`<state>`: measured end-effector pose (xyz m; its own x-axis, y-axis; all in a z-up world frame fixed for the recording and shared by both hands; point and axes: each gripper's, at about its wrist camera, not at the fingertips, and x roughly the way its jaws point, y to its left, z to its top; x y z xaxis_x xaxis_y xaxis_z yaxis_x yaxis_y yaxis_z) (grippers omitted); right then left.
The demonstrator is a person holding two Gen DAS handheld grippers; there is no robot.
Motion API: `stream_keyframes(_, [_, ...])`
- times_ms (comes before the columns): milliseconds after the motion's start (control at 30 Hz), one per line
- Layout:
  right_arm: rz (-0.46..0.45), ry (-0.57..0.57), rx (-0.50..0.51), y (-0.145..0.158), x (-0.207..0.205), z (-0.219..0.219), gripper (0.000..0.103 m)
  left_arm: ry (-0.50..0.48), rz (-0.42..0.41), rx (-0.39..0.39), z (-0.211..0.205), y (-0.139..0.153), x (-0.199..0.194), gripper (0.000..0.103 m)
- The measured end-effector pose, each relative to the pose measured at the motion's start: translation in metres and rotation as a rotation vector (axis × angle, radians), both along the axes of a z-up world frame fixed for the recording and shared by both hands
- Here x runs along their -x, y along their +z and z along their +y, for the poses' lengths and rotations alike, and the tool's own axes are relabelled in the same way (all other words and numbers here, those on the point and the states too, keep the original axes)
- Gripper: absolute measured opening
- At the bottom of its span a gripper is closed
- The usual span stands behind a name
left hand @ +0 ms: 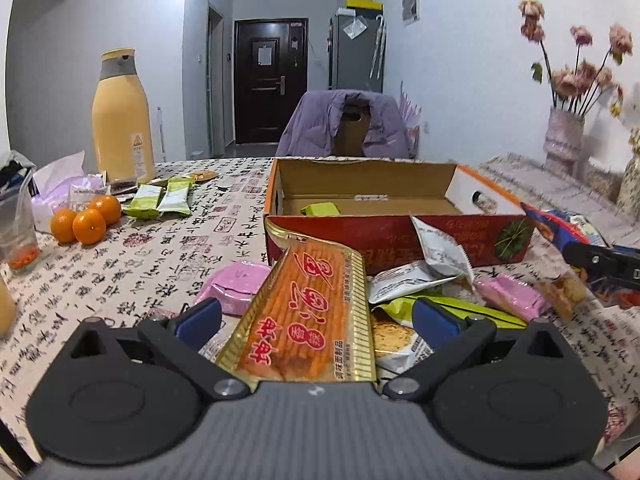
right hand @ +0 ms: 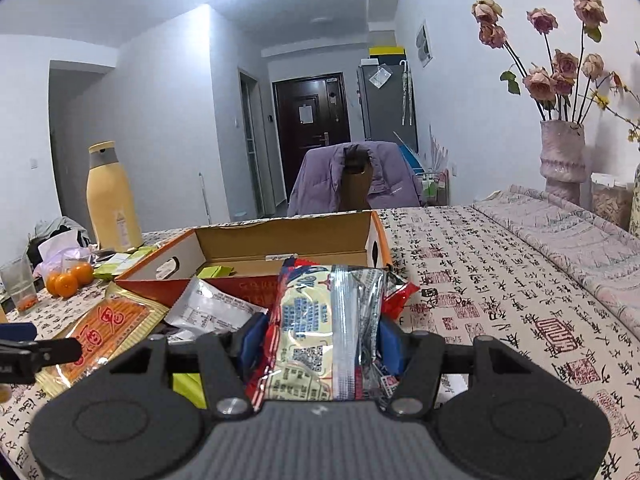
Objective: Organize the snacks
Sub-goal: 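Hold the silver packet with the right tool while the left tool grasps the orange stick-snack packet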
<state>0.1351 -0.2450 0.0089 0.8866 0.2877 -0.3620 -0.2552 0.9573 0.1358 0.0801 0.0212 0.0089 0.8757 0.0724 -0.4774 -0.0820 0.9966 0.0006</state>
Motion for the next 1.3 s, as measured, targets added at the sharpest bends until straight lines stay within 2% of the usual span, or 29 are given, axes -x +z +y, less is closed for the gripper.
stream_keyframes(133, [0.014,0.008,-0.006,-0.004,-0.002,0.001,0.058,0.009,0.056,-0.076,-0.008,-0.001,-0.019,0.103])
stream_keyframes(367, [0.021,0.021,-0.028,-0.008,0.001,-0.003,0.058,0.016,0.175,-0.148,-0.011,-0.014,-0.049,0.103])
stream_keyframes(500, [0.032,0.024,-0.037,-0.012,0.000,-0.004,0.058,0.007,0.196,-0.183,-0.014,-0.019,-0.055,0.103])
stream_keyframes(600, [0.037,0.031,-0.044,-0.013,0.000,-0.005,0.058,0.012,0.212,-0.178,-0.014,-0.022,-0.058,0.103])
stream_keyframes(767, [0.039,0.037,-0.047,-0.014,0.001,-0.006,0.058,0.015,0.217,-0.182,-0.016,-0.026,-0.059,0.097])
stream_keyframes(833, [0.040,0.037,-0.048,-0.014,0.001,-0.006,0.058,0.022,0.211,-0.183,-0.016,-0.026,-0.058,0.090])
stream_keyframes(967, [0.044,0.031,-0.052,-0.015,0.001,-0.006,0.058,0.025,0.201,-0.176,-0.015,-0.026,-0.056,0.083])
stream_keyframes(1033, [0.044,0.030,-0.053,-0.014,0.001,-0.006,0.058,0.025,0.193,-0.180,-0.015,-0.025,-0.054,0.075])
stream_keyframes(1167, [0.042,0.034,-0.051,-0.013,0.002,-0.005,0.058,0.025,0.177,-0.156,-0.010,-0.023,-0.049,0.064])
stream_keyframes(1233, [0.041,0.039,-0.049,-0.014,0.003,-0.004,0.058,0.026,0.165,-0.137,-0.005,-0.022,-0.046,0.052])
stream_keyframes(1300, [0.040,0.043,-0.046,-0.014,0.003,-0.003,0.058,0.026,0.149,-0.118,-0.001,-0.019,-0.042,0.048])
